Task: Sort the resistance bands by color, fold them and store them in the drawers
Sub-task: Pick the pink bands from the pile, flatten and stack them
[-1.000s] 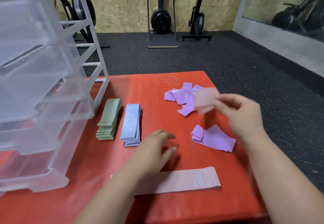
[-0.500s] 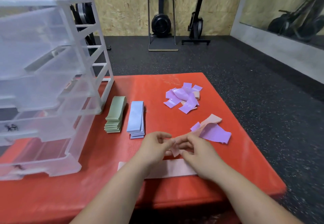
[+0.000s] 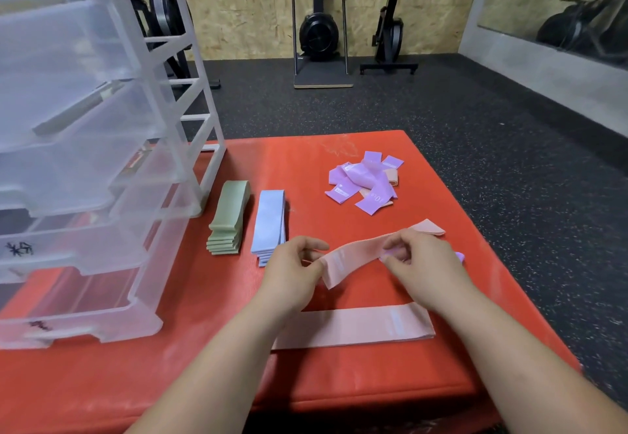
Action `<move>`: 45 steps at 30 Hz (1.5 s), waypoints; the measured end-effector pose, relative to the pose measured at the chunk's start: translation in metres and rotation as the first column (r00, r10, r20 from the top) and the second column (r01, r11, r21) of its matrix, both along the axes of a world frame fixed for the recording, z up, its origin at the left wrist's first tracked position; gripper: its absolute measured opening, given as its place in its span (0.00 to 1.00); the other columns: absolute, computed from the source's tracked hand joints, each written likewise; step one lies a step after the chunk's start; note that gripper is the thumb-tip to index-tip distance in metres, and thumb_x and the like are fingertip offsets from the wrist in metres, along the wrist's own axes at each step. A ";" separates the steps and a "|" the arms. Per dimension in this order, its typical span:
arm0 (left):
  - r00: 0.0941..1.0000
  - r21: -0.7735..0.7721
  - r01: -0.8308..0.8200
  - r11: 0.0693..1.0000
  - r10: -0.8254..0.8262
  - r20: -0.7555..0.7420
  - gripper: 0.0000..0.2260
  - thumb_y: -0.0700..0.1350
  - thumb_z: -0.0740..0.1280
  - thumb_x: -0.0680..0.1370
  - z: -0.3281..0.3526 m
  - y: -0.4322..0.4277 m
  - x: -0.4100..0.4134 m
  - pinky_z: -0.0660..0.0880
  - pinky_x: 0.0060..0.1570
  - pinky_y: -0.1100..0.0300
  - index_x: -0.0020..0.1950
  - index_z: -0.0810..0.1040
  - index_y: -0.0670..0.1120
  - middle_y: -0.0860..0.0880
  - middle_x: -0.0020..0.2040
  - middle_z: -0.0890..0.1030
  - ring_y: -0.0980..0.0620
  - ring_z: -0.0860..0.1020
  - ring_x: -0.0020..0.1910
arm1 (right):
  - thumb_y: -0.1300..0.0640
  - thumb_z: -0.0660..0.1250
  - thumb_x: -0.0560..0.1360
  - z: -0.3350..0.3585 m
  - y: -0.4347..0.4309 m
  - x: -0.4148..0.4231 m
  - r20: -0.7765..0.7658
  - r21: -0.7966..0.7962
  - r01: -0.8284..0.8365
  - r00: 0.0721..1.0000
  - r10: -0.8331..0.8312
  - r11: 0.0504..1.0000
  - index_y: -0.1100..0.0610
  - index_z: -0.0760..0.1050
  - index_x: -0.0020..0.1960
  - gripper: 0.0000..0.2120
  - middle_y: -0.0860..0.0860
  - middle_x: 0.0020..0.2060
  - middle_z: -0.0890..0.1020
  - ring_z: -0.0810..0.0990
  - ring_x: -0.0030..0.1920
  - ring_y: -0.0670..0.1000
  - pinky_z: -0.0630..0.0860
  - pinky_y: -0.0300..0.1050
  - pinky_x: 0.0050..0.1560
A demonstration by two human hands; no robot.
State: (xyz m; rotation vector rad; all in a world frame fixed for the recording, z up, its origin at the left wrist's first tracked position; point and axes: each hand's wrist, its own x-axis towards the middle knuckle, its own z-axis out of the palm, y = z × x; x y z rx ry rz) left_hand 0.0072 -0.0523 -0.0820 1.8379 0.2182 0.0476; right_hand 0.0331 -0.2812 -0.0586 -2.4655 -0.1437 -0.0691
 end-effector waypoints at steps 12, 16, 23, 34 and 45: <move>0.994 -0.404 0.025 0.914 -0.068 -0.091 0.10 0.32 0.71 0.79 0.006 -0.016 -0.003 0.83 0.51 0.48 0.60 0.79 0.40 0.39 0.47 0.87 0.44 0.87 0.44 | 0.65 0.69 0.72 0.003 0.042 0.009 -0.073 0.587 0.130 0.991 -0.108 0.799 0.45 0.83 0.56 0.19 0.43 0.49 0.87 0.85 0.48 0.44 0.83 0.49 0.52; 0.990 0.016 -0.012 1.000 0.010 0.139 0.08 0.43 0.74 0.79 0.006 -0.010 0.001 0.80 0.48 0.62 0.57 0.81 0.52 0.52 0.51 0.86 0.57 0.85 0.47 | 0.65 0.69 0.70 0.032 0.024 0.011 0.161 0.322 -0.096 0.986 0.045 0.942 0.42 0.79 0.59 0.24 0.37 0.45 0.84 0.81 0.44 0.42 0.76 0.38 0.45; 0.911 0.335 0.213 0.918 -0.310 0.271 0.22 0.48 0.71 0.82 0.008 -0.011 -0.002 0.74 0.61 0.60 0.76 0.73 0.60 0.66 0.69 0.77 0.60 0.74 0.69 | 0.66 0.69 0.72 0.042 -0.001 0.002 -0.039 0.062 -0.352 0.934 0.355 0.934 0.40 0.76 0.65 0.28 0.40 0.46 0.86 0.85 0.47 0.44 0.81 0.52 0.52; 0.873 0.574 0.119 0.810 -0.361 0.328 0.07 0.47 0.73 0.79 0.007 -0.019 0.003 0.69 0.52 0.62 0.56 0.84 0.56 0.62 0.47 0.79 0.55 0.73 0.54 | 0.61 0.80 0.70 0.034 -0.015 -0.001 0.093 0.064 -0.289 0.955 0.283 0.955 0.42 0.81 0.56 0.21 0.42 0.41 0.86 0.82 0.40 0.43 0.76 0.34 0.43; 0.871 0.668 0.033 0.743 -0.349 0.345 0.04 0.47 0.77 0.77 0.020 0.000 -0.003 0.71 0.51 0.53 0.50 0.84 0.53 0.64 0.40 0.74 0.50 0.76 0.50 | 0.68 0.77 0.74 0.058 -0.028 -0.022 0.211 0.524 -0.243 0.966 0.152 0.816 0.51 0.84 0.56 0.16 0.51 0.45 0.87 0.86 0.47 0.57 0.84 0.50 0.52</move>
